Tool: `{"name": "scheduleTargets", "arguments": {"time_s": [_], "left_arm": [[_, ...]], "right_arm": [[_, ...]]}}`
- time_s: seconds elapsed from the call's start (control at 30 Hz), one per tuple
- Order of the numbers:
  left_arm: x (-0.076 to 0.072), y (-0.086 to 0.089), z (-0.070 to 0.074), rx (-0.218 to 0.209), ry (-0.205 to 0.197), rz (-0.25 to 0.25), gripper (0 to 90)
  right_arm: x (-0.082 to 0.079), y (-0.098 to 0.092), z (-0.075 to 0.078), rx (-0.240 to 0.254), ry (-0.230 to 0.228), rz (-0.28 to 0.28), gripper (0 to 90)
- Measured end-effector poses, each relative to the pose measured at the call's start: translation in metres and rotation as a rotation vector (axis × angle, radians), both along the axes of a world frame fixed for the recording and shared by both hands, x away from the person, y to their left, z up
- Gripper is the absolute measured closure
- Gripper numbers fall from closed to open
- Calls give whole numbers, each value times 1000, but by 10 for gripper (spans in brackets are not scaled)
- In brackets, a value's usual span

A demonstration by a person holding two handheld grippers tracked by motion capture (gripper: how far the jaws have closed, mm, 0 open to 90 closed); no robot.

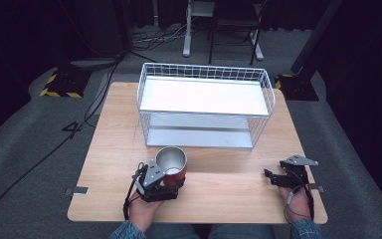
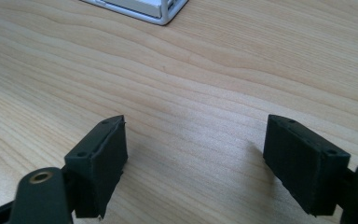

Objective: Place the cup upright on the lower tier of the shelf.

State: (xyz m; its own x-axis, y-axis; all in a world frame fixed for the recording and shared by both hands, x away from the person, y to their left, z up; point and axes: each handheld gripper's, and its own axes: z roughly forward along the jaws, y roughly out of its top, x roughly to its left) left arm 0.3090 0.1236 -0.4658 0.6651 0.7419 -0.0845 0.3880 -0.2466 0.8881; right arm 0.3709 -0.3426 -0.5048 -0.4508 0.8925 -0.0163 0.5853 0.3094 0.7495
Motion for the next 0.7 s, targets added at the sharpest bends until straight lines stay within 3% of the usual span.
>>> {"name": "scheduleTargets", "arguments": {"time_s": [0.37, 0.53, 0.7], "left_arm": [[23, -6, 9, -40, -1, 1, 165], [34, -13, 15, -40, -18, -3, 165], [49, -22, 17, -23, 6, -23, 165]], "right_arm": [[1, 0, 0, 8, 4, -3, 218], [1, -1, 0, 7, 3, -6, 218], [1, 0, 0, 6, 3, -6, 217]]}}
